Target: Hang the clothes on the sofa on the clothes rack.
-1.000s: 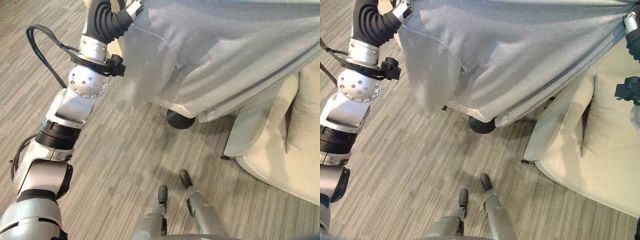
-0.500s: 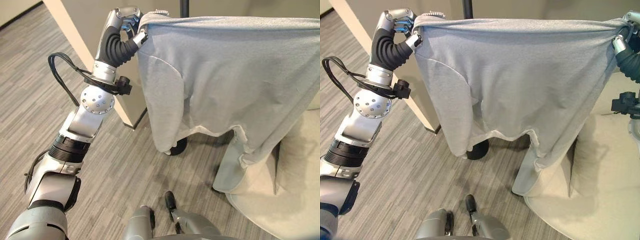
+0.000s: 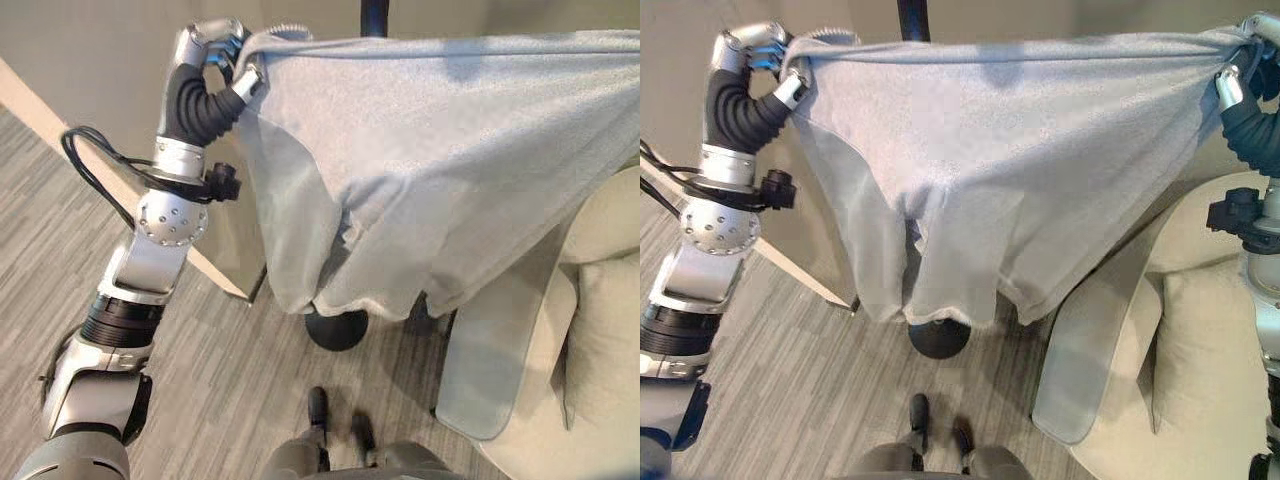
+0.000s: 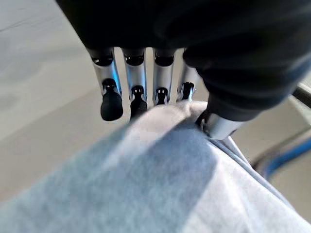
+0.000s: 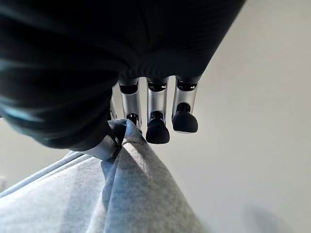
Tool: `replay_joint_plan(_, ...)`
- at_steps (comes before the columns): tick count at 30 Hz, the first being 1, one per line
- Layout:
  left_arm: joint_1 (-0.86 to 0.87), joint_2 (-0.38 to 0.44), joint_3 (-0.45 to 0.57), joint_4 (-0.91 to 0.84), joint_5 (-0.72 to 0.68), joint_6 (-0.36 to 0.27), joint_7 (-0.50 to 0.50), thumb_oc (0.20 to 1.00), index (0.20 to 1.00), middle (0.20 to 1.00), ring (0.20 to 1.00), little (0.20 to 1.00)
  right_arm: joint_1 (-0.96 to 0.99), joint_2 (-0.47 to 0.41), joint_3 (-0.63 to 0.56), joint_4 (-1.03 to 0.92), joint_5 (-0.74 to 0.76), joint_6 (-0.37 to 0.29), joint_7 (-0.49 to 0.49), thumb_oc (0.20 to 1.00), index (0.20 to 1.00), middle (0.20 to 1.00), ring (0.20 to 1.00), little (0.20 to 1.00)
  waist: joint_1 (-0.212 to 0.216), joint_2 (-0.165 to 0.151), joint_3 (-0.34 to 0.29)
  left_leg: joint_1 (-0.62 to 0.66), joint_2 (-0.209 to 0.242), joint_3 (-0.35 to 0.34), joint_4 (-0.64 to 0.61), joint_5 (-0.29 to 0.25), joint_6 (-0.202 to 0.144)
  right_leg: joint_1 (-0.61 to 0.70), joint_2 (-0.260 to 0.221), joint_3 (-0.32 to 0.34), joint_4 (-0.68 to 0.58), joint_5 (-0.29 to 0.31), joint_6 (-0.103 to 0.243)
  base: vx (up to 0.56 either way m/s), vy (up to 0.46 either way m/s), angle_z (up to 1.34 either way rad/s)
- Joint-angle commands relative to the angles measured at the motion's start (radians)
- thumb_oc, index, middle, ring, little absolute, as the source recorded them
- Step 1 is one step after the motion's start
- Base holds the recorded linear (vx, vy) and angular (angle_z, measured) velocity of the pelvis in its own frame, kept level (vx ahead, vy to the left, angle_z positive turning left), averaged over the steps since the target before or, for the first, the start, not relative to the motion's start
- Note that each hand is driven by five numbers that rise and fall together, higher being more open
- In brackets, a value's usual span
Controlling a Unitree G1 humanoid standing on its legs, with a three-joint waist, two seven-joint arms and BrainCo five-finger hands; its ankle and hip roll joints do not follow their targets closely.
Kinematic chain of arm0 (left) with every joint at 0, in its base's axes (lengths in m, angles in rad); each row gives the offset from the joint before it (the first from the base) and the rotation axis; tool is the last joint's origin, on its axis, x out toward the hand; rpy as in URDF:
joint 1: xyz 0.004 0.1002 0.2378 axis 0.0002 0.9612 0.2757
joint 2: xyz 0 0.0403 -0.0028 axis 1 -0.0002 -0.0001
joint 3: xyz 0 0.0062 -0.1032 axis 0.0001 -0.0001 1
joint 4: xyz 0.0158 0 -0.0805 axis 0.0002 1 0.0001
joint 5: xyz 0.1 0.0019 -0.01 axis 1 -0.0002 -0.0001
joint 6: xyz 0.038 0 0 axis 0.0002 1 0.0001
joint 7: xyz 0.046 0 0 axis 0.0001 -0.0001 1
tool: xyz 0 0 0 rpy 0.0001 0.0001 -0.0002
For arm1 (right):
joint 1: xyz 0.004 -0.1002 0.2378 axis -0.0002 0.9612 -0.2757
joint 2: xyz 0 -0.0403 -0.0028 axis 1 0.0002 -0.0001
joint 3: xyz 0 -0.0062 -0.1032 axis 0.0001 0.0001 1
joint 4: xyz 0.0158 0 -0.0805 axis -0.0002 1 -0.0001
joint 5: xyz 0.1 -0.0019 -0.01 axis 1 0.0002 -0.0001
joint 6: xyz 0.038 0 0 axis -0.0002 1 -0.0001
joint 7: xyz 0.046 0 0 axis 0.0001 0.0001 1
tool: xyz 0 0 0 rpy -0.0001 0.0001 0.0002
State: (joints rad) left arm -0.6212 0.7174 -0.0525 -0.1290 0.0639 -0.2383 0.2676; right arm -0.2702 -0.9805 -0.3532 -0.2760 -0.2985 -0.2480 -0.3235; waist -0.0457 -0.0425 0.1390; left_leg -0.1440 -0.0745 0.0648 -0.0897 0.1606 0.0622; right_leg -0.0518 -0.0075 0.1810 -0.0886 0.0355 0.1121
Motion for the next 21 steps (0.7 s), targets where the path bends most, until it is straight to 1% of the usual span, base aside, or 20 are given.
replay_joint_plan(1, 0.046, 0.064, 0.136, -0.004, 0.009, -0.004, 0.071, 0.200, 0.200, 0.200, 0.200, 0.200, -0.010, 0.016, -0.081, 0.053, -0.012, 0.034, -0.063, 0.200, 0.200, 0.200, 0.200, 0.200, 0.047, -0.023, -0.094, -0.022, 0.037, 0.078, 0.002, -0.106, -0.106, 0.023, -0.010, 0.006, 0.072, -0.056, 0.047, 0.06, 0.094, 0.17)
replay_joint_plan(3, 0.055, 0.068, 0.151, -0.019, 0.009, -0.003, 0.074, 0.200, 0.200, 0.200, 0.200, 0.200, -0.003, 0.027, -0.085, 0.046, -0.022, 0.035, -0.064, 0.200, 0.200, 0.200, 0.200, 0.200, 0.049, -0.019, -0.092, -0.017, 0.035, 0.079, 0.002, -0.113, -0.099, 0.014, -0.017, -0.001, 0.122, -0.064, 0.055, 0.02, 0.054, 0.13)
replay_joint_plan(6, 0.065, 0.076, 0.167, -0.034, 0.016, -0.001, 0.080, 0.200, 0.200, 0.200, 0.200, 0.200, -0.009, 0.040, -0.087, 0.034, -0.034, 0.037, -0.069, 0.200, 0.200, 0.200, 0.200, 0.200, 0.049, -0.008, -0.077, -0.001, 0.040, 0.077, 0.002, -0.120, -0.092, -0.022, -0.016, -0.015, 0.240, -0.061, 0.066, 0.02, 0.047, 0.00)
replay_joint_plan(7, 0.065, 0.079, 0.173, -0.035, 0.016, -0.001, 0.085, 0.200, 0.200, 0.200, 0.200, 0.200, -0.010, 0.045, -0.084, 0.034, -0.034, 0.035, -0.072, 0.200, 0.200, 0.200, 0.200, 0.200, 0.047, -0.003, -0.071, 0.002, 0.043, 0.074, 0.002, -0.121, -0.093, -0.036, -0.012, -0.019, 0.276, -0.069, 0.065, -0.01, 0.020, -0.10)
replay_joint_plan(8, 0.066, 0.079, 0.174, -0.035, 0.016, -0.001, 0.085, 0.200, 0.200, 0.200, 0.200, 0.200, -0.010, 0.045, -0.084, 0.034, -0.035, 0.035, -0.073, 0.200, 0.200, 0.200, 0.200, 0.200, 0.046, -0.003, -0.070, 0.001, 0.043, 0.074, 0.002, -0.121, -0.093, -0.039, -0.012, -0.019, 0.281, -0.072, 0.065, 0.04, -0.005, -0.07)
replay_joint_plan(9, 0.055, 0.078, 0.180, -0.031, 0.022, -0.004, 0.095, 0.200, 0.200, 0.200, 0.200, 0.200, -0.006, 0.057, -0.091, 0.025, -0.044, 0.029, -0.076, 0.200, 0.200, 0.200, 0.200, 0.200, 0.035, 0.007, -0.061, 0.025, 0.041, 0.053, 0.002, -0.128, -0.098, -0.092, 0.006, -0.009, 0.286, -0.069, 0.053, 0.05, -0.014, -0.09)
replay_joint_plan(10, 0.054, 0.078, 0.180, -0.030, 0.023, -0.004, 0.096, 0.200, 0.200, 0.200, 0.200, 0.200, -0.005, 0.058, -0.092, 0.023, -0.045, 0.029, -0.076, 0.200, 0.200, 0.200, 0.200, 0.200, 0.033, 0.009, -0.061, 0.023, 0.043, 0.050, 0.002, -0.129, -0.099, -0.093, 0.008, -0.011, 0.287, -0.069, 0.052, 0.07, -0.029, -0.12)
replay_joint_plan(11, 0.049, 0.078, 0.180, -0.030, 0.026, -0.007, 0.099, 0.200, 0.200, 0.200, 0.200, 0.200, -0.007, 0.055, -0.094, 0.019, -0.047, 0.026, -0.079, 0.200, 0.200, 0.200, 0.200, 0.200, 0.029, 0.010, -0.056, 0.033, 0.039, 0.045, 0.002, -0.131, -0.100, -0.123, 0.020, -0.010, 0.269, -0.061, 0.047, 0.03, -0.035, -0.03)
replay_joint_plan(12, 0.047, 0.070, 0.176, -0.036, 0.024, -0.009, 0.101, 0.200, 0.200, 0.200, 0.200, 0.200, -0.006, 0.051, -0.098, 0.017, -0.053, 0.026, -0.087, 0.200, 0.200, 0.200, 0.200, 0.200, 0.024, 0.009, -0.056, 0.033, 0.032, 0.039, 0.002, -0.134, -0.100, -0.124, 0.026, -0.005, 0.241, -0.056, 0.043, 0.05, -0.049, -0.02)
replay_joint_plan(15, 0.046, 0.062, 0.174, -0.039, 0.034, -0.013, 0.108, 0.200, 0.200, 0.200, 0.200, 0.200, -0.014, 0.050, -0.101, 0.008, -0.041, 0.021, -0.084, 0.200, 0.200, 0.200, 0.200, 0.200, 0.013, 0.005, -0.054, 0.049, 0.026, 0.028, 0.002, -0.133, -0.105, -0.127, 0.039, 0.009, 0.182, -0.026, 0.050, 0.06, -0.070, 0.21)
replay_joint_plan(18, 0.049, 0.064, 0.173, -0.042, 0.026, -0.021, 0.108, 0.200, 0.200, 0.200, 0.200, 0.200, -0.045, 0.038, -0.083, 0.010, -0.025, 0.017, -0.082, 0.200, 0.200, 0.200, 0.200, 0.200, 0.021, -0.006, -0.060, 0.063, 0.025, 0.028, 0.002, -0.139, -0.104, -0.111, 0.037, 0.001, 0.122, 0.004, 0.052, 0.07, -0.080, 0.15)
replay_joint_plan(19, 0.048, 0.062, 0.169, -0.040, 0.017, -0.021, 0.110, 0.200, 0.200, 0.200, 0.200, 0.200, -0.059, 0.022, -0.073, 0.012, -0.019, 0.018, -0.076, 0.200, 0.200, 0.200, 0.200, 0.200, 0.024, -0.010, -0.071, 0.070, 0.024, 0.025, 0.002, -0.142, -0.103, -0.093, 0.035, -0.002, 0.101, 0.011, 0.049, 0.08, -0.059, 0.12)
replay_joint_plan(21, 0.043, 0.063, 0.163, -0.034, 0.012, -0.020, 0.111, 0.200, 0.200, 0.200, 0.200, 0.200, -0.071, 0.005, -0.064, 0.015, -0.017, 0.021, -0.073, 0.200, 0.200, 0.200, 0.200, 0.200, 0.025, -0.011, -0.077, 0.075, 0.023, 0.025, 0.002, -0.143, -0.103, -0.081, 0.033, -0.006, 0.091, 0.013, 0.048, 0.06, -0.035, 0.10)
